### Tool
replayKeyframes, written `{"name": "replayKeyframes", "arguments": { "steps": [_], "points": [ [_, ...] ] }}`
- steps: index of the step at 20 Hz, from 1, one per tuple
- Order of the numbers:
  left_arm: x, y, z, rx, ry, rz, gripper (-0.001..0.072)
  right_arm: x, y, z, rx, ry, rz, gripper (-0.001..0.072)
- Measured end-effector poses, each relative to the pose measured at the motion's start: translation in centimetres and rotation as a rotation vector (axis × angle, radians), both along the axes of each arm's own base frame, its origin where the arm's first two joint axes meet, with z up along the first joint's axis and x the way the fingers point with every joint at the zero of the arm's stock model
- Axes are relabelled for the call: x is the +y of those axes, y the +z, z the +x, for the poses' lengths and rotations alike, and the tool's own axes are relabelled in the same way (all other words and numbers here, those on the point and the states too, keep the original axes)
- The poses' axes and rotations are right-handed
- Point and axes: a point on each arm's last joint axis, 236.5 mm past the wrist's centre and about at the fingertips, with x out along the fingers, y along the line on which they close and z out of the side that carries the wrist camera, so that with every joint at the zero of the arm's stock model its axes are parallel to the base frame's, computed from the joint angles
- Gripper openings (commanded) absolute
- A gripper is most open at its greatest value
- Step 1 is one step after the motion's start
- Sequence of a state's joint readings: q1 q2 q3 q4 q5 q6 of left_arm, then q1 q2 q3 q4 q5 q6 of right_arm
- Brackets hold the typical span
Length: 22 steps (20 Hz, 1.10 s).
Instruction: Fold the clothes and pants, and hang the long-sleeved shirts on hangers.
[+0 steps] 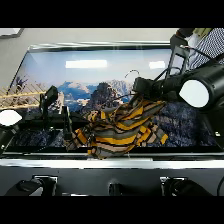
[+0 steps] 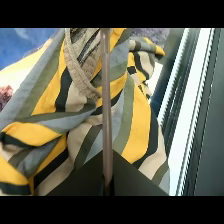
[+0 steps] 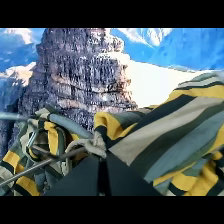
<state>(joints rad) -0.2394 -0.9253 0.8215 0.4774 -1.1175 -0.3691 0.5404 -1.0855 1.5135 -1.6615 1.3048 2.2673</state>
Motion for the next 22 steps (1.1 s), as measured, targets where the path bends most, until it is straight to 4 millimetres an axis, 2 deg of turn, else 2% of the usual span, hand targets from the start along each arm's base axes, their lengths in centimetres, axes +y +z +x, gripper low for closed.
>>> {"name": "replayKeyframes", "arguments": {
  "steps": [7, 11, 12, 14, 15, 17, 18, 19, 22],
  "points": [
    [-1.8, -0.7, 0.1, 0.015, -0.018, -0.018, 0.0019, 0.4, 0.6, 0.6, -0.035, 0.007, 0.018, 0.0024],
    [-2.8, -0.3, 0.5, 0.008, -0.014, -0.056, 0.0020, 0.5, 0.7, 0.7, -0.040, 0.007, 0.021, 0.0028],
    [-3.0, -0.2, 0.6, 0.005, -0.008, -0.064, 0.0020, 0.4, 0.7, 0.7, -0.042, 0.006, 0.019, 0.0054],
    [-3.2, 0.1, 0.8, 0.000, -0.004, -0.080, 0.0019, 0.3, 0.8, 0.8, -0.045, 0.004, 0.016, 0.0207],
    [-3.3, 0.2, 0.8, -0.002, -0.004, -0.083, 0.0020, 0.2, 0.8, 0.8, -0.048, 0.002, 0.012, 0.0257],
    [-3.4, 0.3, 1.0, -0.007, 0.000, -0.091, 0.0019, 0.2, 0.8, 0.9, -0.050, 0.002, 0.011, 0.0298],
    [-3.4, 0.4, 1.0, -0.008, 0.000, -0.094, 0.0019, 0.1, 0.8, 0.9, -0.052, 0.000, 0.008, 0.0393],
    [-3.4, 0.5, 1.0, -0.008, 0.000, -0.096, 0.0019, 0.0, 0.8, 1.0, -0.056, -0.004, 0.001, 0.0437],
    [-3.5, 0.6, 1.1, -0.011, 0.002, -0.100, 0.0019, -0.3, 0.8, 1.1, -0.060, -0.010, -0.011, 0.0437]
  ]
}}
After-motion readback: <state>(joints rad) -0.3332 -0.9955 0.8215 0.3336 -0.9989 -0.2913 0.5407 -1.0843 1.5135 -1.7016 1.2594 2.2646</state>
